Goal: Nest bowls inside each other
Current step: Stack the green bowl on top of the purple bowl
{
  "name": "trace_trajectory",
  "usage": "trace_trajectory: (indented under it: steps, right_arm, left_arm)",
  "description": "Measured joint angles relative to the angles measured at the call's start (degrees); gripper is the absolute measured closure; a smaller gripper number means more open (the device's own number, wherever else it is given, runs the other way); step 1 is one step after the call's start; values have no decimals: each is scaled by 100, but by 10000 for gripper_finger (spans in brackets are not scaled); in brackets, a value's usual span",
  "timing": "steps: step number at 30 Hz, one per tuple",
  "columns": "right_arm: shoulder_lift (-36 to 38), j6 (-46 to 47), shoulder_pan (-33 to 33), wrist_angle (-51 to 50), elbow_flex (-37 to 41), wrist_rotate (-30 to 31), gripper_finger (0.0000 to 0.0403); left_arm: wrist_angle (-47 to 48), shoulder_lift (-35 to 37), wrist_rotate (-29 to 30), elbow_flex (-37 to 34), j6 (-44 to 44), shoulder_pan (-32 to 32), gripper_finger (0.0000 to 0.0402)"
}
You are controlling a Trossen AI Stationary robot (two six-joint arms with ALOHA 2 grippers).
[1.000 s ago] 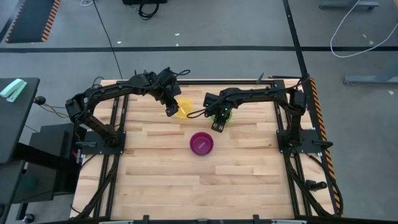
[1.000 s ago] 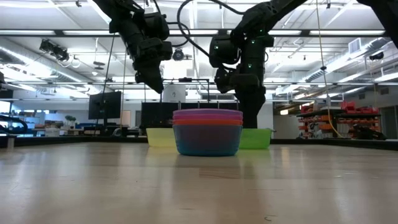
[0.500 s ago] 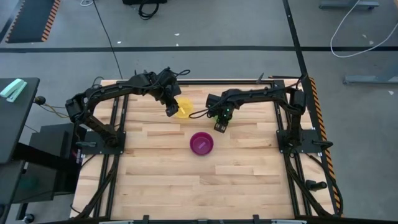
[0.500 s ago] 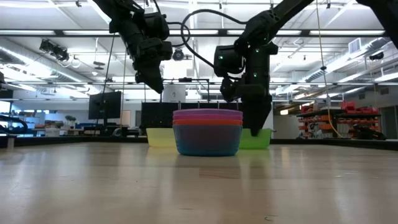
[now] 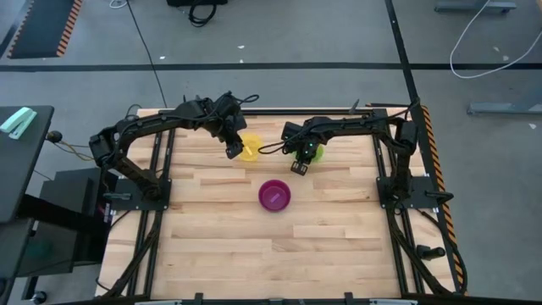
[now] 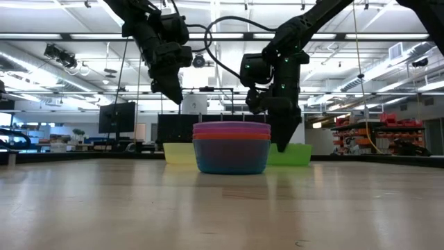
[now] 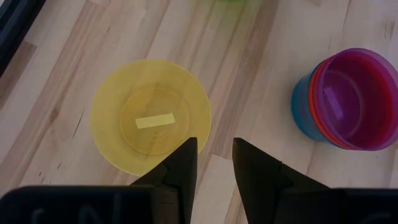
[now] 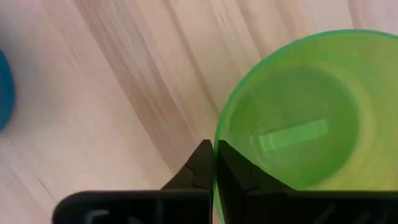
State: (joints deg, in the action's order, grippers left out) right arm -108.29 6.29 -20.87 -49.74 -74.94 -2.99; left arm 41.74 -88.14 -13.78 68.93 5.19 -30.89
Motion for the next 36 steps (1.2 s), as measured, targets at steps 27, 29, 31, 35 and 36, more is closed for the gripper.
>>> trace_trajectory:
  steps: [27, 29, 31, 35, 36]
  right_arm:
    - [-13, -178, 1731, -1374, -2156, 344, 401]
    - [-13, -142, 1889, -1382, -2275, 344, 402]
    - [-13, -65, 2024, -1381, -2360, 341, 402]
    - [-13, 0, 2285, -1384, -2402, 340, 402]
    - [-13, 48, 2353, -1386, -2402, 337, 402]
  left_arm:
    - [-71, -264, 153, -2, -108, -245, 292]
    - [-81, -314, 155, -2, -101, -246, 292]
    - [-91, -367, 155, -2, -32, -249, 292]
    - [-67, -381, 151, -2, 31, -278, 292]
    - [-67, -380, 151, -2, 31, -301, 292]
